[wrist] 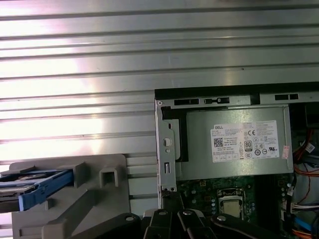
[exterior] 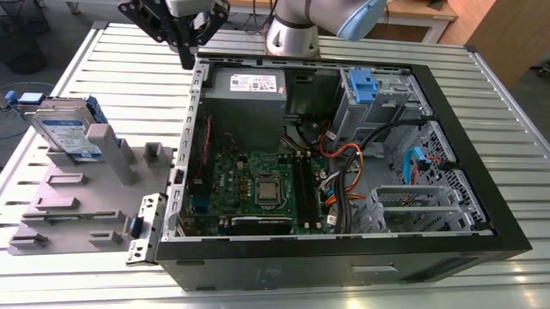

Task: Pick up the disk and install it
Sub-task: 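Reach for the disk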

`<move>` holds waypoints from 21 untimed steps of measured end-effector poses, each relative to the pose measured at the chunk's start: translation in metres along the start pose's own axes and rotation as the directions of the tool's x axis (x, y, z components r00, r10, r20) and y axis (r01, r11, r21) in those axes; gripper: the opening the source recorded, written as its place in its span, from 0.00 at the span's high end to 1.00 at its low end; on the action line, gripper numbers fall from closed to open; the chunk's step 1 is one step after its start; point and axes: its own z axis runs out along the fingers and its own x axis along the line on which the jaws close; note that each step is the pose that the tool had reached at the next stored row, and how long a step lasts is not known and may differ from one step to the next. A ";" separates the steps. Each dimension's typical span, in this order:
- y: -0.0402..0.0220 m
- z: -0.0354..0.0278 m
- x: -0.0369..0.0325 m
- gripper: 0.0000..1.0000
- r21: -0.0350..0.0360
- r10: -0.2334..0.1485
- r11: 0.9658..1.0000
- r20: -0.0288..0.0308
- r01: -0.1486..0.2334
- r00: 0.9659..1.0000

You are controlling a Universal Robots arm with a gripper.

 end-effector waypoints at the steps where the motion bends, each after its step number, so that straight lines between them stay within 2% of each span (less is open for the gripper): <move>1: 0.0000 0.0000 0.0010 0.89 0.000 0.000 1.000 0.000 0.000 1.000; 10: -0.0010 0.0006 0.0147 0.89 0.000 0.000 1.000 0.000 0.000 1.000; 21: -0.0020 0.0021 0.0427 0.89 0.000 0.000 1.000 0.000 0.000 1.000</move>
